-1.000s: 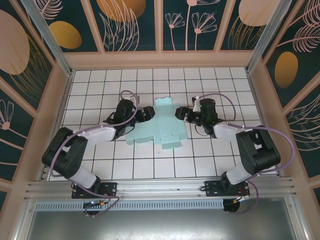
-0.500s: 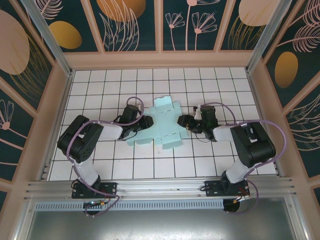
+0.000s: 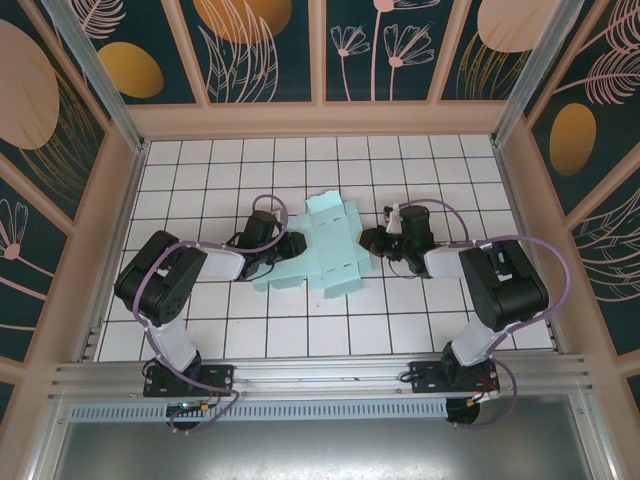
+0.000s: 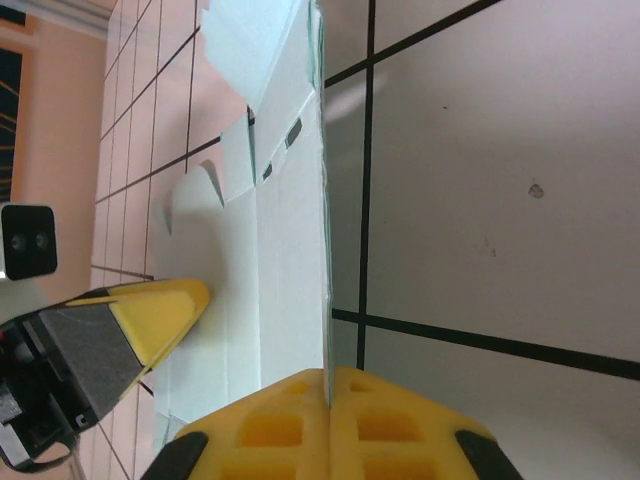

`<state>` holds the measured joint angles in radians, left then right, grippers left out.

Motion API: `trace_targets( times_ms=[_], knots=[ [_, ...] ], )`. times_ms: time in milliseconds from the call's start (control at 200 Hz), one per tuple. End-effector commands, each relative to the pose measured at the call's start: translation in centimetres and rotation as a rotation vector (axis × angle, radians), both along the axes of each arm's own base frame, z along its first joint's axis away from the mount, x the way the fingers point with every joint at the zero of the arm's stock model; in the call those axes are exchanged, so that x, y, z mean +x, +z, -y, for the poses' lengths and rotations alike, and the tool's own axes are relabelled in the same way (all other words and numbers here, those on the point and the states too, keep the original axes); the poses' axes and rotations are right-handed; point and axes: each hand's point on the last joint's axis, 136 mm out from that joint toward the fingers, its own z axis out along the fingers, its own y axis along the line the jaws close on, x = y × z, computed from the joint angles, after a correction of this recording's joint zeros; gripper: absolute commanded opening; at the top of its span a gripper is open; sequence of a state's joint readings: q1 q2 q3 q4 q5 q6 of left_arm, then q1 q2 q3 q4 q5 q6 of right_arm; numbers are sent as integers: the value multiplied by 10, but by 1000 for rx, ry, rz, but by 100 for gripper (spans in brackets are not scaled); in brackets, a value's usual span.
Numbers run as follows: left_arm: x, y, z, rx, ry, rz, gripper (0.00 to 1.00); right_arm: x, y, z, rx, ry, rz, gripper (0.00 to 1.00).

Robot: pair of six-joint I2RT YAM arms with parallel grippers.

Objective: Fold the paper box

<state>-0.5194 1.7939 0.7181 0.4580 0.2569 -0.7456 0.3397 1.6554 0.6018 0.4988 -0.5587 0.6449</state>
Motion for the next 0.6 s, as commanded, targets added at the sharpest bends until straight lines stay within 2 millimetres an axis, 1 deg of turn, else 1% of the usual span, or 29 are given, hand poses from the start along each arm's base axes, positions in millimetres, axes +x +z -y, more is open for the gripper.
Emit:
trace_targets(
  times_ms=[0,120,175,235,300,310,320,345,410,450,465,515,596],
  knots=[
    [-17,-25,-12,56,13,-86,36,9,12,-3,14,9,51,0],
    [-17,-22,-12,55,12,-78,37,11,13,2,-26,-8,74,0],
    [-16,-19,-11,48,13,-68,40,12,13,4,-56,-10,84,0],
    [-14,-11,-12,34,21,-43,50,13,11,5,-99,5,93,0],
    [-11,4,-13,21,35,4,64,14,9,8,-176,23,108,0],
    [-10,4,-14,21,39,6,65,14,9,8,-188,28,113,0],
    [-9,14,-14,10,45,32,67,14,8,8,-204,33,116,0],
    [-7,25,-15,-3,55,68,73,15,8,9,-240,46,128,0],
    [-3,44,-24,8,94,125,82,20,6,13,-357,73,149,0],
    [0,52,-30,27,118,146,88,22,3,16,-438,92,156,0],
    [0,54,-32,34,125,152,92,23,3,17,-472,97,160,0],
    [1,62,-37,46,146,174,98,28,0,22,-594,108,165,0],
    [1,69,-44,58,169,193,99,37,-2,34,-801,92,176,0]
  ],
)
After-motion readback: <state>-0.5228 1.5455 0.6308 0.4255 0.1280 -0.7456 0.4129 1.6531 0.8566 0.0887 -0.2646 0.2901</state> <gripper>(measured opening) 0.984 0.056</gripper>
